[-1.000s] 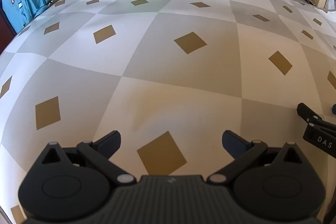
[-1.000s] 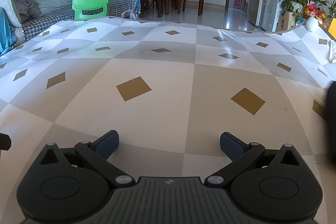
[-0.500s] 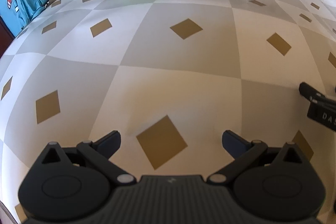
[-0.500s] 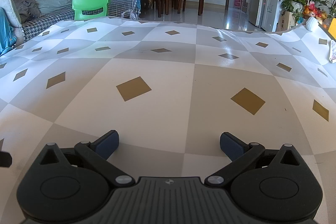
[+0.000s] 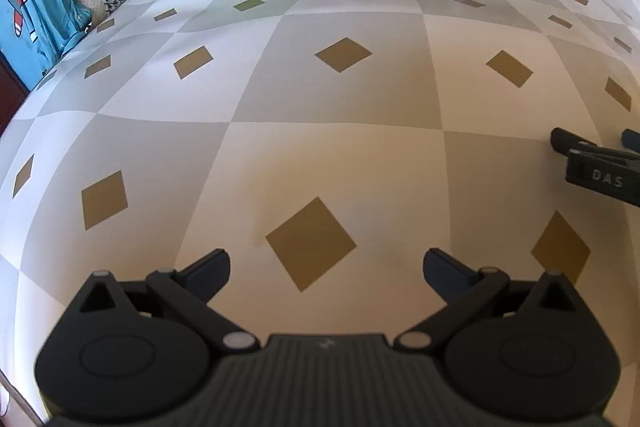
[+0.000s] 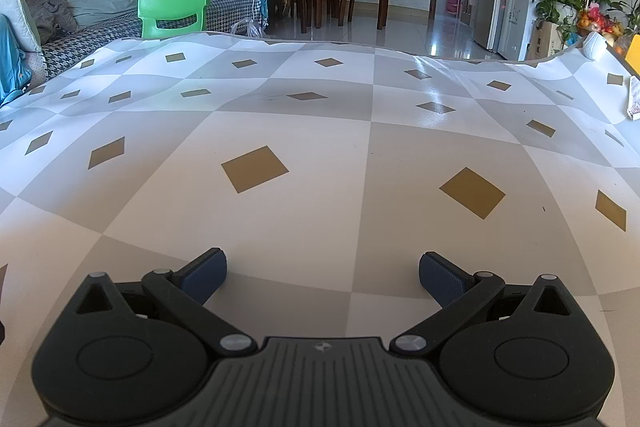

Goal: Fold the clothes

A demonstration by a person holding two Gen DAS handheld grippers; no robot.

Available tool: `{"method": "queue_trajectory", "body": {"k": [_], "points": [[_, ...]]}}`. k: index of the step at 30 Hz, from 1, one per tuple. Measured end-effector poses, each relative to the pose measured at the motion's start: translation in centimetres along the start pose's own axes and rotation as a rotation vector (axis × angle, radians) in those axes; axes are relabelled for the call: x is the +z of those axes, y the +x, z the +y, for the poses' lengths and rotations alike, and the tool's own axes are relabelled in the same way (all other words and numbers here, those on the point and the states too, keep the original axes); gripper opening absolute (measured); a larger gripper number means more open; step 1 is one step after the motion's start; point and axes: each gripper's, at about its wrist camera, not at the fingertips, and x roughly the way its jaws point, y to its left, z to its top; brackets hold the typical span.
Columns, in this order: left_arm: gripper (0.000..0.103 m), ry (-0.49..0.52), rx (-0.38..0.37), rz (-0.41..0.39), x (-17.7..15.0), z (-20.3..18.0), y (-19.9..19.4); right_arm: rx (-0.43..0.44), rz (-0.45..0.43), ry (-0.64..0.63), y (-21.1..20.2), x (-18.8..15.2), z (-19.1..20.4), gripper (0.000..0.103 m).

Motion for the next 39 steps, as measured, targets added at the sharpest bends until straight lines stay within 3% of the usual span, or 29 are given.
{"method": "queue_trajectory", "body": {"k": [17,39], "points": [[0.103,0.018,-0.024,-0.015,-1.7,-1.0,-1.9,0.0,0.0,0.0,0.0,0.0,0.0,0.103],[0.103,-0.029,-0.043,-0.007,-2.5,-0.7,-2.9,0.0,0.0,0.0,0.0,0.0,0.0,0.103]]}}
